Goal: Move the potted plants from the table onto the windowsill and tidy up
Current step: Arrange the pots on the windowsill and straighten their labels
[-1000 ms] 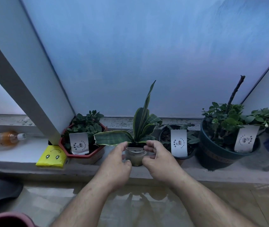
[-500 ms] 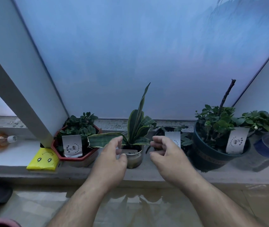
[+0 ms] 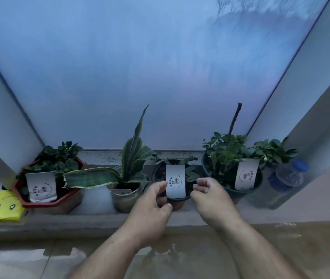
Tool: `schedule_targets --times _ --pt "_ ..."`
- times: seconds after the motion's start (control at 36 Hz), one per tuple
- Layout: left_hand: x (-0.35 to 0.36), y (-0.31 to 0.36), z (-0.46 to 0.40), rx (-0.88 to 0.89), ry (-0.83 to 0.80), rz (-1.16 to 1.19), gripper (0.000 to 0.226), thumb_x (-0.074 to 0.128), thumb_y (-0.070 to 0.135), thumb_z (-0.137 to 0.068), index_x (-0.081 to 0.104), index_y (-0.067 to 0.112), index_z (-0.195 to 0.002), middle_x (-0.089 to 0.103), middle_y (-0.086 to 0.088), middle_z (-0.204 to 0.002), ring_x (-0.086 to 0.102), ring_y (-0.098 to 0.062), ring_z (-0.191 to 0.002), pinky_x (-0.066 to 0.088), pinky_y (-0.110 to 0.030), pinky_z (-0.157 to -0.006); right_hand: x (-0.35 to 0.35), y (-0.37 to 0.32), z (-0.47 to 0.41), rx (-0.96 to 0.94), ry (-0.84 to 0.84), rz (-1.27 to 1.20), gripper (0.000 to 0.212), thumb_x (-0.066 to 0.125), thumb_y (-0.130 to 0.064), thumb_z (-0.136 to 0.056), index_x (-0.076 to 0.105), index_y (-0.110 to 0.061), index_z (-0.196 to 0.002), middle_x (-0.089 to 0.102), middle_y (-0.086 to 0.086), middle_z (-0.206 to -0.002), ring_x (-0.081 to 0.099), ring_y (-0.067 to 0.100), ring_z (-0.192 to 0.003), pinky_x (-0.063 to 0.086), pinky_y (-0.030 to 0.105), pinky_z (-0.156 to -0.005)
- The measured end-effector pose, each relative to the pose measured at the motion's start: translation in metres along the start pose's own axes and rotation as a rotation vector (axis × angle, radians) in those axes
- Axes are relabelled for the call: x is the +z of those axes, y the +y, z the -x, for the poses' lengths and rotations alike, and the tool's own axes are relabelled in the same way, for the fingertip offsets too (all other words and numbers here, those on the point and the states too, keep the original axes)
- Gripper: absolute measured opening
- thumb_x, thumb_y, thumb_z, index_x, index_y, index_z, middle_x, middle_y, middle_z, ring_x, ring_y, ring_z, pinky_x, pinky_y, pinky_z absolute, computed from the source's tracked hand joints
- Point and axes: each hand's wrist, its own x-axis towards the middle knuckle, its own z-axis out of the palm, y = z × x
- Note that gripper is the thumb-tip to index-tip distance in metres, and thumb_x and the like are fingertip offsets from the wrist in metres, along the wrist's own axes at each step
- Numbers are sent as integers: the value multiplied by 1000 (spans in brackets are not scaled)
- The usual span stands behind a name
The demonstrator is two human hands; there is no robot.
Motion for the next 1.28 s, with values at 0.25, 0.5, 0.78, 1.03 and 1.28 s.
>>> schedule_targets --times 0.25,0.5,0.78,1.03,1.28 --pt "1 -4 -4 -31 29 -121 56 54 -1 -89 46 41 -126 62 24 -119 62 0 -109 48 -17 -91 8 6 -2 -9 -132 -5 49 61 -16 -86 49 -24 -133 60 -3 -136 59 12 -117 47 28 -97" --pt "-1 -14 -8 -30 -35 -120 66 55 14 -77 48 37 -139 65 19 -128 64 -6 -114 50 -37 -104 7 3 -3 -20 -119 16 43 60 -16 -86 50 -26 -127 63 -6 -129 61 11 -110 48 27 -90" --pt "-2 -16 -10 -19 1 -144 62 55 5 -83 51 38 -135 64 23 -126 62 -5 -114 50 -34 -103 5 3 -1 -9 -100 23 51 61 -17 -87 49 -19 -137 60 -1 -136 58 13 -118 47 32 -102" --pt "-3 -3 -6 31 41 -143 54 55 -2 -93 43 42 -121 54 34 -113 62 9 -99 44 -1 -73 -1 1 3 -28 -102 45 54 62 -20 -86 49 -21 -139 59 -2 -138 57 12 -120 46 30 -102" --pt "8 17 -5 163 191 -145 39 62 22 -96 56 31 -133 63 15 -124 61 -4 -108 47 -21 -88 -48 -3 23 -221 -36 69 39 63 -22 -92 58 -29 -130 63 -13 -125 60 2 -110 50 27 -99"
